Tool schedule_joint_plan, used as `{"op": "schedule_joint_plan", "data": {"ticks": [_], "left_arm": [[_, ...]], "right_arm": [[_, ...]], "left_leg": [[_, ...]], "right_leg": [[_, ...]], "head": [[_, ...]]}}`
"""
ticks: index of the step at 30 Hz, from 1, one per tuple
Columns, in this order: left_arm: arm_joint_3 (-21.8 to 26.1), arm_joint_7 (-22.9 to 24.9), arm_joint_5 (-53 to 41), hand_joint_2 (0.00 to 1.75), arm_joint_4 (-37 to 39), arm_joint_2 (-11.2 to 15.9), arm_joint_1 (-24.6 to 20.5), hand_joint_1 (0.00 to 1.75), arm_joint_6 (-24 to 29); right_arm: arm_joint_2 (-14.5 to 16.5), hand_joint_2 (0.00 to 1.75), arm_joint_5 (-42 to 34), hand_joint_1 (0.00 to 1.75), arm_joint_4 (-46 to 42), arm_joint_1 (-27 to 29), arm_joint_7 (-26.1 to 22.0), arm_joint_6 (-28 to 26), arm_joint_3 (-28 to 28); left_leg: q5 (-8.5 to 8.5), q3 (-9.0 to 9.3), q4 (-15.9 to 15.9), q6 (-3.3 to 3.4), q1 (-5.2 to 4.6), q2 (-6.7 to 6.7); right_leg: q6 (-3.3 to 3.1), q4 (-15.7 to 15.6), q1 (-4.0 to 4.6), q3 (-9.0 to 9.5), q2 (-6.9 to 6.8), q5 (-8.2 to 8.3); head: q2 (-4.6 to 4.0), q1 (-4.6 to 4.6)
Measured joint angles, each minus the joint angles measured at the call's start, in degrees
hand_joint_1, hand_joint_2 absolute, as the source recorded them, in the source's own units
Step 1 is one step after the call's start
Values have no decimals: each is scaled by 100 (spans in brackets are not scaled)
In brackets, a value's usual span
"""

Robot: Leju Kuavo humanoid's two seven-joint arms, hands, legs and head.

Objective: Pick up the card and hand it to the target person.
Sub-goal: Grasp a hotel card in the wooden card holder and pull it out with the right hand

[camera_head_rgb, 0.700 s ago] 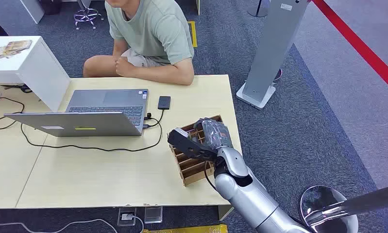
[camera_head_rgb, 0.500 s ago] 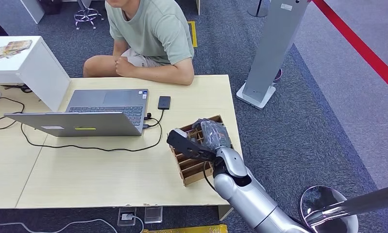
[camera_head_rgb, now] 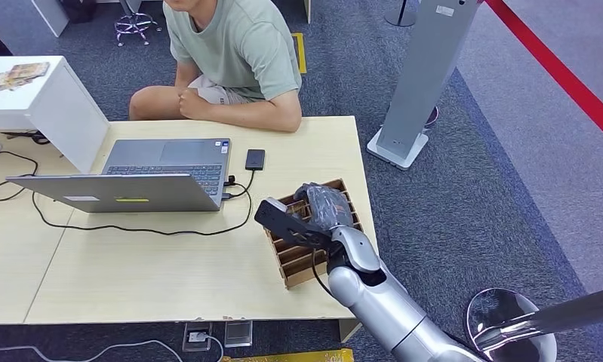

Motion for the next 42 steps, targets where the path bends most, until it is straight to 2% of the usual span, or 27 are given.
{"op": "schedule_joint_plan", "data": {"ticks": [16, 22, 27, 42], "left_arm": [[-2, 0, 2, 175, 0, 0, 0, 0, -3], [-2, 0, 2, 175, 0, 0, 0, 0, -3], [-2, 0, 2, 175, 0, 0, 0, 0, -3], [-3, -54, 13, 175, 0, 0, 0, 0, -9]], "right_arm": [[34, 175, -36, 92, 182, -52, 45, -46, 85], [34, 175, -36, 102, 207, -64, 46, -51, 110], [34, 175, -36, 131, 240, -92, 48, -56, 119], [37, 175, -91, 136, 300, -134, -25, -105, 144]], "left_leg": [[0, 1, 0, 0, 0, 0], [0, 1, 0, 0, 0, 0], [0, 0, 0, 0, 0, 0], [0, 3, 0, 0, 0, 1]], "right_leg": [[0, 0, 0, 0, 0, 0], [0, 0, 0, 0, 0, 0], [0, 0, 0, 0, 0, 0], [0, 0, 0, 1, 1, 0]], "head": [[0, -1], [0, -1], [0, 0], [0, 1]]}}
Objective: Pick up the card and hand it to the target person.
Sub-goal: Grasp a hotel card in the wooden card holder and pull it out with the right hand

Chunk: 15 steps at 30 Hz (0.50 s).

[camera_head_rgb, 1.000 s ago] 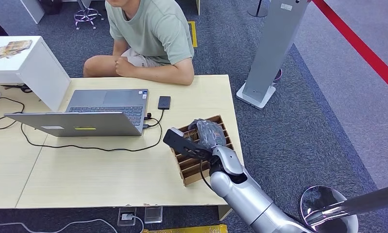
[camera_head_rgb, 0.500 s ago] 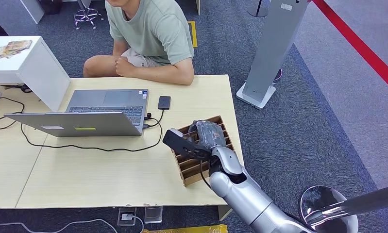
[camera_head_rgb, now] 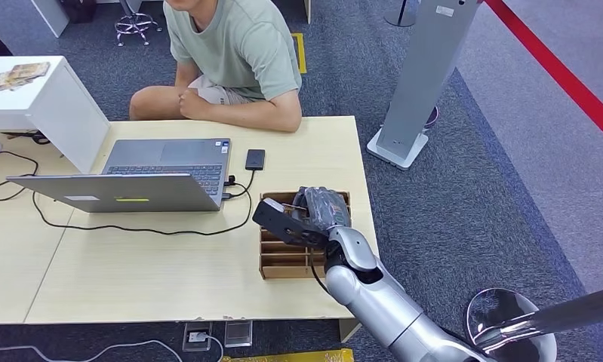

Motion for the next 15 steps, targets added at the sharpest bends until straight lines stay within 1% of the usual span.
{"op": "schedule_joint_plan", "data": {"ticks": [6, 10, 12, 15], "left_arm": [[-1, -1, 44, 175, 0, 0, 0, 0, 4], [-1, -1, 72, 175, 0, 0, 0, 0, 4], [-1, -1, 86, 175, 0, 0, 0, 0, 4], [-1, -4, 90, 175, 0, 0, 0, 0, 7]], "right_arm": [[0, 175, -39, 136, 1, 0, -53, -73, 0], [0, 175, -59, 136, 5, 1, -195, -175, 0], [0, 175, -77, 136, 1, 1, -355, -230, 1], [-2, 175, -113, 136, -40, 6, -769, -359, 7]], "left_leg": [[0, -1, 0, 0, 0, 0], [0, -2, 0, 0, 0, 0], [0, -2, 0, 0, 0, 0], [0, -1, 0, 0, 0, 0]], "right_leg": [[0, 0, 0, -1, 0, 0], [0, 0, 0, -2, 0, 0], [0, 0, 0, -2, 0, 0], [0, 0, 0, -2, 0, 0]], "head": [[0, 0], [0, -2], [0, -3], [0, -2]]}}
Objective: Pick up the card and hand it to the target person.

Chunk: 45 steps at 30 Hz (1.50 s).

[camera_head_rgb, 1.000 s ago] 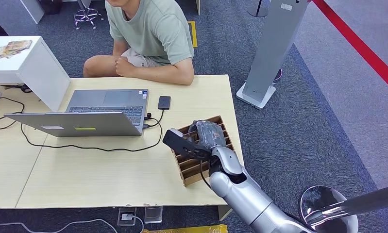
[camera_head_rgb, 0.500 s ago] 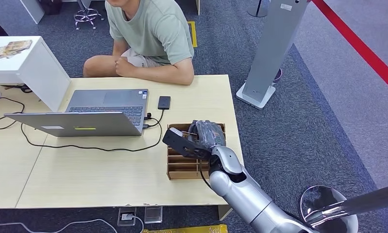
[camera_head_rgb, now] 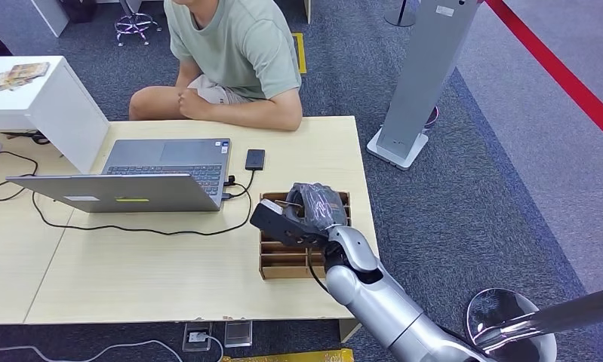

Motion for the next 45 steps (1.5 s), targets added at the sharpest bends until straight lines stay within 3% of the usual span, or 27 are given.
{"op": "schedule_joint_plan", "data": {"ticks": [10, 16, 23, 29, 37, 44, 45], "left_arm": [[-2, -42, 2, 175, 0, 0, 2, 0, 51], [-4, -55, 2, 175, 0, 0, 4, 0, 57], [-18, -49, -3, 175, 0, 0, 0, 0, 52], [-53, -42, -143, 175, 0, 0, -10, 0, 9], [-151, -58, -190, 175, 0, 0, -40, 0, -2], [-185, -31, -120, 175, 0, 2, -41, 0, 7], [-192, -27, -113, 175, 0, 2, -41, 0, 6]], "right_arm": [[-68, 175, -175, 136, -513, 208, -1325, -1152, -46], [-123, 175, -464, 136, -757, 295, -1535, -1314, -80], [-109, 175, -825, 136, -688, 204, -1441, -1142, -72], [182, 175, -1065, 136, -29, -355, -1311, -1062, -41], [813, 175, -1079, 136, 1745, -1522, -1177, -977, -8], [1091, 175, -1022, 136, 2743, -1936, -1083, -959, 16], [1109, 175, -1021, 102, 2842, -1964, -1064, -963, 19]], "left_leg": [[0, 0, 0, 0, 0, 0], [0, 1, 0, 0, 0, 1], [0, -3, 0, 0, 0, 1], [1, -5, 0, 0, 0, 0], [3, -4, 0, -2, 0, -1], [3, -4, 0, -2, 0, -1], [3, -4, 0, -2, 0, -1]], "right_leg": [[0, 0, 0, -1, 0, 0], [0, 0, 0, 0, 1, 0], [0, 0, 0, -1, 1, 0], [0, 3, 0, -1, 0, 0], [0, 6, 0, -1, -2, 0], [0, 5, 0, -2, -2, 0], [0, 4, 0, -1, -2, 0]], "head": [[1, 2], [1, 0], [0, 2], [0, 1], [0, -3], [0, 2], [0, 4]]}}
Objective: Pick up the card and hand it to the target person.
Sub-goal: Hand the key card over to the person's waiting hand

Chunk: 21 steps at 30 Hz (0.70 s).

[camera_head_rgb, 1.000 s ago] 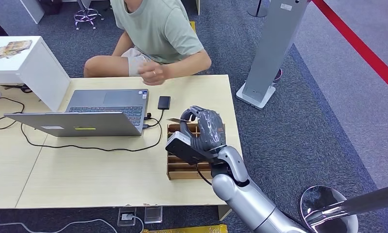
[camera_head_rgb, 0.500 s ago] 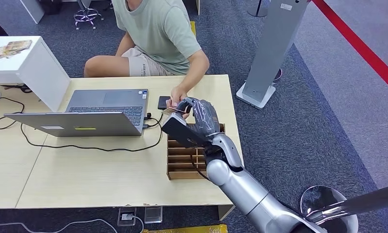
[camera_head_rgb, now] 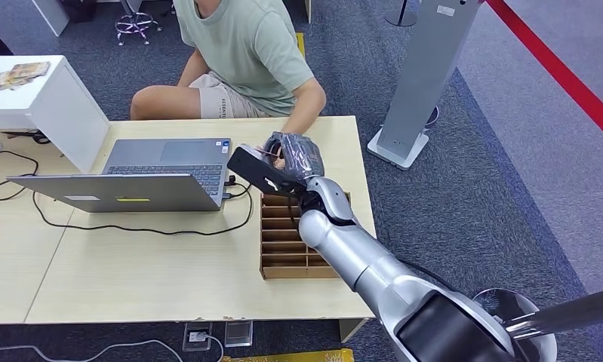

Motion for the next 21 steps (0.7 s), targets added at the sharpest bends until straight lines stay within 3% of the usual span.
{"op": "schedule_joint_plan", "data": {"ticks": [3, 13, 21], "left_arm": [[-36, 2, -12, 175, 0, -2, 1, 0, -22], [-125, -49, -50, 175, 0, -2, 0, 0, -83], [-127, -37, 119, 175, 0, -2, 3, 0, -21]], "right_arm": [[28, 175, -4, 0, 244, -49, 22, -7, 10], [30, 175, -215, 0, 635, -94, -138, -190, 24], [10, 175, -1208, 0, 524, -121, -886, -489, -177]], "left_leg": [[0, 1, 0, 0, 0, 0], [0, 1, 1, 0, 0, 0], [0, 4, 1, 0, 0, 1]], "right_leg": [[0, 0, 0, 0, 0, 0], [0, 0, 0, -1, 1, 0], [0, 0, 0, -1, 2, 1]], "head": [[0, 1], [0, -5], [0, -2]]}}
